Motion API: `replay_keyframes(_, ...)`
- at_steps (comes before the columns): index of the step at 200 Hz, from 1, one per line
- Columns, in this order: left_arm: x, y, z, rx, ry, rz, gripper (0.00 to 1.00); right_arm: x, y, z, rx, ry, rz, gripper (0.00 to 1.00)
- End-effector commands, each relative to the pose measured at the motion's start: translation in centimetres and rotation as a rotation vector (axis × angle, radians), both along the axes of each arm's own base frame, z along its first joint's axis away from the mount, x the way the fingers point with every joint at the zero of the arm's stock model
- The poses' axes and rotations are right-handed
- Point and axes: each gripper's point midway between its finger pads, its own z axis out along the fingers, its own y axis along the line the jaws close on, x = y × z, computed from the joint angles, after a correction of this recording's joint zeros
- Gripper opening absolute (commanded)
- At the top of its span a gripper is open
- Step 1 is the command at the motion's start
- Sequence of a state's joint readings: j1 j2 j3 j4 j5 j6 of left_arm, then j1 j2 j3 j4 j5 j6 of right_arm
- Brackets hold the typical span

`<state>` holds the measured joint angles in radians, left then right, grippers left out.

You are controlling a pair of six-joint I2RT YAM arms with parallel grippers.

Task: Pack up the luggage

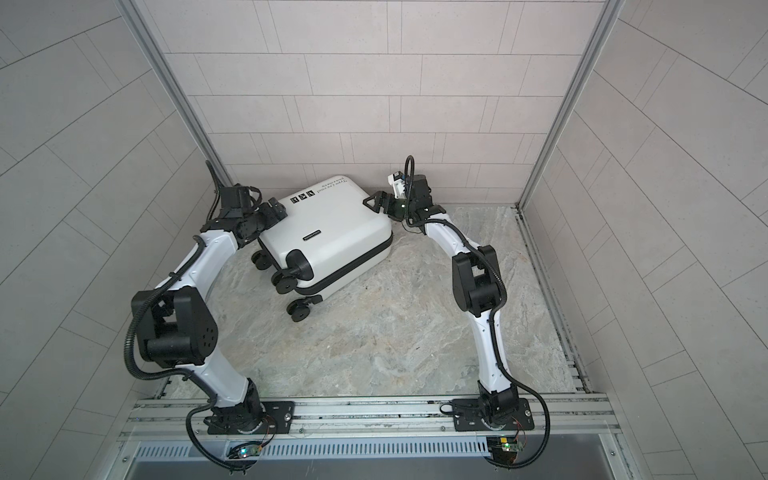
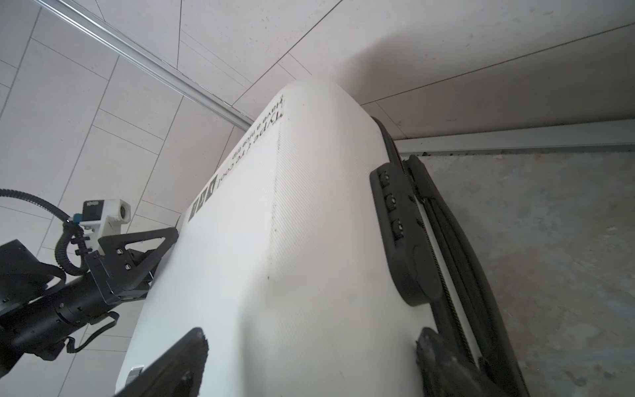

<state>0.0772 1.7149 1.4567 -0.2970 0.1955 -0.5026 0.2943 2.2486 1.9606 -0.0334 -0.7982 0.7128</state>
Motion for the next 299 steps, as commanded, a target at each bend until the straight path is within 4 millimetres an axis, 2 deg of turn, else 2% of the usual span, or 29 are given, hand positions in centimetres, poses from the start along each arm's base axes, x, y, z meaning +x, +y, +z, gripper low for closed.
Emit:
replay_keyframes(1, -0.4, -0.9, -0.4, 0.035, 0.013, -0.08, 0.97, -6.6, 5.1, 2.5, 0.007, -0.003, 0.184, 0.96)
replay_keyframes(28, -0.8, -1.6, -0.1, 0.022, 0.008, -0.124, 0.97, -10.7, 6.6, 3.4, 0.0, -0.025, 0.235, 0.96)
replay_keyframes(53, -1.0, -2.7, 0.5, -0.008, -0.009, -0.179, 0.97, -14.2, 7.3, 2.9, -0.02, -0.016, 0.261, 0.96)
replay_keyframes(85, -1.4, -4.0, 1.2, -0.052, -0.024, -0.239, 0.97, -18.0, 6.1, 1.5, -0.074, -0.006, 0.245, 0.96)
replay_keyframes(116, -1.7, -5.5, 0.5, -0.112, -0.005, -0.298, 0.96, -20.2, 2.7, -0.2, -0.172, 0.006, 0.17, 0.96)
replay_keyframes(139, -1.9, -6.9, -0.1, -0.137, 0.01, -0.337, 0.95, -20.9, -0.9, -1.2, -0.257, 0.031, 0.086, 0.95)
replay_keyframes(151, -1.9, -7.9, -0.2, -0.142, 0.01, -0.362, 0.95, -21.1, -2.8, -1.0, -0.279, 0.034, 0.045, 0.95)
replay_keyframes(213, -1.2, -15.1, -0.2, -0.166, -0.003, -0.486, 0.95, -22.9, -12.9, 0.2, -0.469, 0.043, -0.218, 0.95)
replay_keyframes(236, -0.6, -17.8, -0.1, -0.179, -0.011, -0.515, 0.95, -23.4, -15.9, -0.1, -0.518, 0.09, -0.297, 0.95)
replay_keyframes(255, -0.2, -19.7, 0.4, -0.173, -0.025, -0.524, 0.95, -23.7, -17.3, 0.0, -0.523, 0.107, -0.34, 0.97)
replay_keyframes(274, -0.1, -20.0, 1.0, -0.077, -0.038, -0.469, 0.94, -23.9, -18.9, 0.3, -0.537, 0.126, -0.414, 1.0)
replay_keyframes(289, -0.4, -19.9, 2.5, 0.027, -0.068, -0.437, 0.94, -24.2, -21.4, 0.4, -0.554, 0.193, -0.576, 1.0)
replay_keyframes(299, -0.7, -19.5, 3.7, 0.057, -0.088, -0.412, 0.94, -24.6, -22.2, 0.5, -0.554, 0.202, -0.605, 1.0)
